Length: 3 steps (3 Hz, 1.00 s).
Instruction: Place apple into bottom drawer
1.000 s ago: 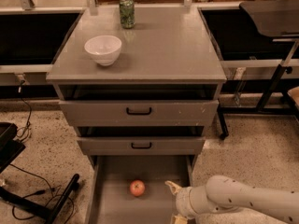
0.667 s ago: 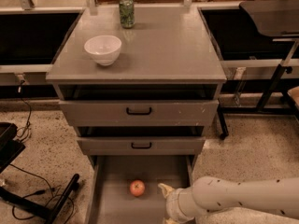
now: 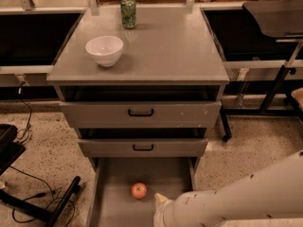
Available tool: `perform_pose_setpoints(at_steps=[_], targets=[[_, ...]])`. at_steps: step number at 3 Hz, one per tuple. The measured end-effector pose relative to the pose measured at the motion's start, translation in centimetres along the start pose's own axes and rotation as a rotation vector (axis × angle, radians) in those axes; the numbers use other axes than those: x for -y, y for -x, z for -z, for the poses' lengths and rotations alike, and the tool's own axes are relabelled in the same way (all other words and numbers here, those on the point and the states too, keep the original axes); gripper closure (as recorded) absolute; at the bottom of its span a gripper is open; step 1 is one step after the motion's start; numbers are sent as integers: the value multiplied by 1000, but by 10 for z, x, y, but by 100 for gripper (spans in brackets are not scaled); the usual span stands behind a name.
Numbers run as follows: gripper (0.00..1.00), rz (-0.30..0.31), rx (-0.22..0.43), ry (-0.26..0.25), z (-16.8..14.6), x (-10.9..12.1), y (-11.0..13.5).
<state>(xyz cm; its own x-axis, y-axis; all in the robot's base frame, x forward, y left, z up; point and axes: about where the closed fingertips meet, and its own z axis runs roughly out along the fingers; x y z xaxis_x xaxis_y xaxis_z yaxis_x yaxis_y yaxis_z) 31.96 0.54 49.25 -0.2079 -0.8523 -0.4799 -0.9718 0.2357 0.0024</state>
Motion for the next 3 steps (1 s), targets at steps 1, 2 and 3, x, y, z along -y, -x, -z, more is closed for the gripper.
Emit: perform_pose_setpoints(at_steps=[1,2,3], targets=[[0,-40,-69,13,12,-43,12],[0,-94,-167,-22,35,-73,-15],[0,-138,-203,-81,50,-70,-34]])
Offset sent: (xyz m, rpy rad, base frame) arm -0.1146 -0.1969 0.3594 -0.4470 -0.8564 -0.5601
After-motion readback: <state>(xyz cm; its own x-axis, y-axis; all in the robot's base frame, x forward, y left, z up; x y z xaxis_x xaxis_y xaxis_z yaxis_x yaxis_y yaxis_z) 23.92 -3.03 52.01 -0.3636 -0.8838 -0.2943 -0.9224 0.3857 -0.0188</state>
